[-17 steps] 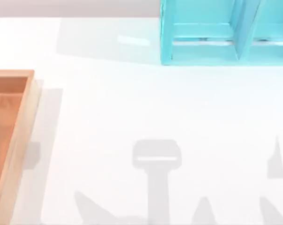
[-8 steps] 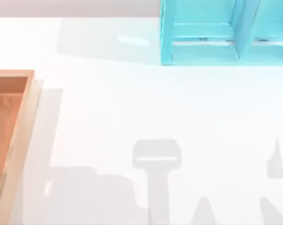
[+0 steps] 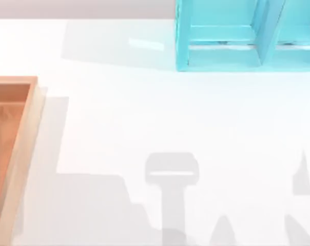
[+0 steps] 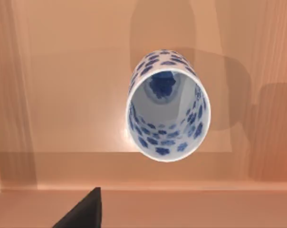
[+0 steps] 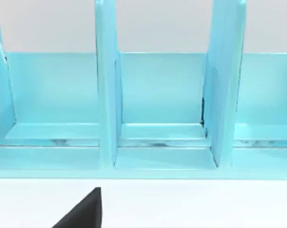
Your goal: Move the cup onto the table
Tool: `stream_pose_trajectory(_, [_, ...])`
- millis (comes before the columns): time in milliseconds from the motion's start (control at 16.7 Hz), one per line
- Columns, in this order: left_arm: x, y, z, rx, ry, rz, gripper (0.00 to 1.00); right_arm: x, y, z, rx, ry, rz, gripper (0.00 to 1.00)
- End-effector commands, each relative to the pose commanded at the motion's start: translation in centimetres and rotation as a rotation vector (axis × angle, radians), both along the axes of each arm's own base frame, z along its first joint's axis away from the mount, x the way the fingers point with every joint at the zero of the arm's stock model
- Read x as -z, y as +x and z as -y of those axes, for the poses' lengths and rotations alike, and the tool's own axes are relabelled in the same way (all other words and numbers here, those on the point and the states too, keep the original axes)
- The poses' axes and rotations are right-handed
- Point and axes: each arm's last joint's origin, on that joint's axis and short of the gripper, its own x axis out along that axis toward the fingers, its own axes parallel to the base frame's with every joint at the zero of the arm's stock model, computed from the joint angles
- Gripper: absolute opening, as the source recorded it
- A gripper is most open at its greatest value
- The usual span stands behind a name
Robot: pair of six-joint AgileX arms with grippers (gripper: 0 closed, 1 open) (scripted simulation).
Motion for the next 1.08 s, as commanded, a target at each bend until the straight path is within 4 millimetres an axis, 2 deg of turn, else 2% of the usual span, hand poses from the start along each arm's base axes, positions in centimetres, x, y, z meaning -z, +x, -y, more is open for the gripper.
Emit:
stream_pose_trajectory(120, [0.1,0.0,0.1,0.003,0.001,0.002,1.0,0.0,0.0,0.0,0.0,0.0,0.0,1.0])
stream_pose_trajectory(240, [1.1,0.1,0.1,0.001,-0.001,-0.003,1.0,0.0,0.0,0.0,0.0,0.0,0.0,1.0])
stream_pose_trajectory(600, [7.8,0.4,-0.1,0.0,0.003,0.011,1.0,0.0,0.0,0.0,0.0,0.0,0.0,1.0])
stream_pose_trajectory(720, [9.4,0.2,0.0,0.0,0.001,0.005,1.0,0.0,0.0,0.0,0.0,0.0,0.0,1.0])
stream_pose_trajectory(1020, [10.0,0.0,0.0,0.0,0.0,0.0,1.0,0.0,0.0,0.0,0.0,0.0,0.0,1.0])
stream_pose_trajectory(1080, [10.0,0.0,0.0,0.0,0.0,0.0,0.92,0.0,0.0,0.0,0.0,0.0,0.0,1.0])
